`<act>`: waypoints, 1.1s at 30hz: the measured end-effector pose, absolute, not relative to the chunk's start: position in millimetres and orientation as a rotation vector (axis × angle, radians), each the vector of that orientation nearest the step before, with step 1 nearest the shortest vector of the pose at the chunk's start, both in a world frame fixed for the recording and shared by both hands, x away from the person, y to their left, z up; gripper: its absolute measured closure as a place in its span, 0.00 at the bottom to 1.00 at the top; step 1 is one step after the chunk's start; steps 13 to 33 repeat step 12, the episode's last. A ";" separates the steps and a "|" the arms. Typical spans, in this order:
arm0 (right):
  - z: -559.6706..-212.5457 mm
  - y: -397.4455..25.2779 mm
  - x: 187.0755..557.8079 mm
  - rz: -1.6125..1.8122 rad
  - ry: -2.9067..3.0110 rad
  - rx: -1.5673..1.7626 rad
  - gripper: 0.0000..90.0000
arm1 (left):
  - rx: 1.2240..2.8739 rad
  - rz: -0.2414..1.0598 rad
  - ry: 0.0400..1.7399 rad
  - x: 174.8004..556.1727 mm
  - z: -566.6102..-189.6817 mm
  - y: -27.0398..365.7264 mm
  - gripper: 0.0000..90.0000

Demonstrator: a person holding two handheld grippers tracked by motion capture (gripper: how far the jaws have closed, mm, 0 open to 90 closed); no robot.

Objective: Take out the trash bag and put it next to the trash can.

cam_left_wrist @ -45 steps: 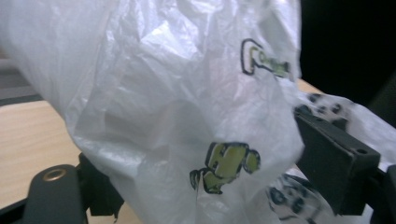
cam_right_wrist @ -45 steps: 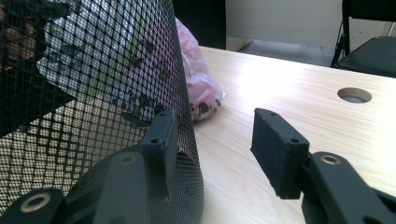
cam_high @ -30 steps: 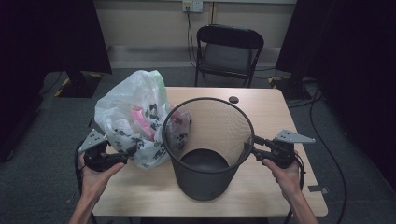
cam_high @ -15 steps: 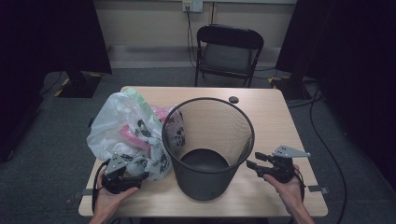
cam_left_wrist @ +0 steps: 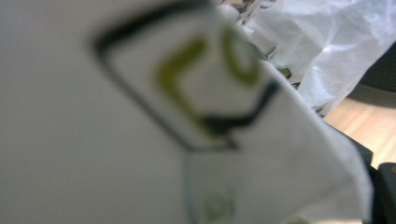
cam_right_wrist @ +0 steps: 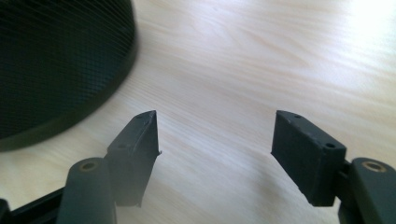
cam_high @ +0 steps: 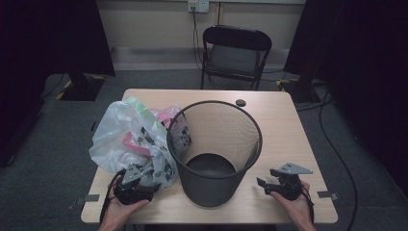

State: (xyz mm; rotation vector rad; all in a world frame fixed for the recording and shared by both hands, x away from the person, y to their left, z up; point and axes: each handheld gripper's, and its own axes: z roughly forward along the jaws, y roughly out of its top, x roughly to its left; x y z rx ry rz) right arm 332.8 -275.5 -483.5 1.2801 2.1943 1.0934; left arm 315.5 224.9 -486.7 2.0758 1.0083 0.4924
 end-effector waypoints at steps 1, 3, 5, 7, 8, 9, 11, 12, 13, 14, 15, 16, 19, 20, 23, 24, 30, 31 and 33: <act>-485.5 -275.3 333.0 1.081 2.187 1.293 0.32 | 2.098 0.504 1.013 316.5 -488.0 224.1 0.24; -487.8 -274.0 332.4 1.037 2.188 1.298 0.31 | 2.123 0.508 1.048 319.8 -491.9 222.1 0.24; -489.6 -272.3 332.8 1.015 2.182 1.317 0.29 | 2.139 0.505 1.069 323.0 -494.7 222.0 0.24; -490.8 -271.1 333.6 0.998 2.187 1.315 0.28 | 2.135 0.486 1.078 325.0 -494.3 223.1 0.24; -490.6 -271.1 333.5 1.000 2.180 1.319 0.29 | 2.125 0.496 1.072 324.8 -493.5 223.7 0.23; -490.7 -271.1 333.3 0.995 2.171 1.316 0.28 | 2.122 0.500 1.072 324.8 -493.8 223.2 0.23; -492.3 -271.7 334.1 0.988 2.189 1.333 0.26 | 2.144 0.493 1.066 326.1 -494.4 221.9 0.23; -493.3 -271.9 335.0 0.982 2.190 1.343 0.25 | 2.140 0.496 1.066 326.0 -494.0 221.4 0.23; -493.3 -271.9 335.0 0.982 2.190 1.343 0.25 | 2.140 0.496 1.066 326.0 -494.0 221.4 0.23; -493.3 -271.9 335.0 0.982 2.190 1.343 0.25 | 2.140 0.496 1.066 326.0 -494.0 221.4 0.23; -493.3 -271.9 335.0 0.982 2.190 1.343 0.25 | 2.140 0.496 1.066 326.0 -494.0 221.4 0.23; -493.3 -271.9 335.0 0.982 2.190 1.343 0.25 | 2.140 0.496 1.066 326.0 -494.0 221.4 0.23; -493.3 -271.9 335.0 0.982 2.190 1.343 0.25 | 2.140 0.496 1.066 326.0 -494.0 221.4 0.23; -493.3 -271.9 335.0 0.982 2.190 1.343 0.25 | 2.140 0.496 1.066 326.0 -494.0 221.4 0.23; -493.3 -271.9 335.0 0.982 2.190 1.343 0.25 | 2.140 0.496 1.066 326.0 -494.0 221.4 0.23; -493.3 -271.9 335.0 0.982 2.190 1.343 0.25 | 2.140 0.496 1.066 326.0 -494.0 221.4 0.23; -493.3 -271.9 335.0 0.982 2.190 1.343 0.25 | 2.140 0.496 1.066 326.0 -494.0 221.4 0.23; -493.3 -271.9 335.0 0.982 2.190 1.343 0.25 | 2.140 0.496 1.066 326.0 -494.0 221.4 0.23; -493.3 -271.9 335.0 0.982 2.190 1.343 0.25 | 2.140 0.496 1.066 326.0 -494.0 221.4 0.23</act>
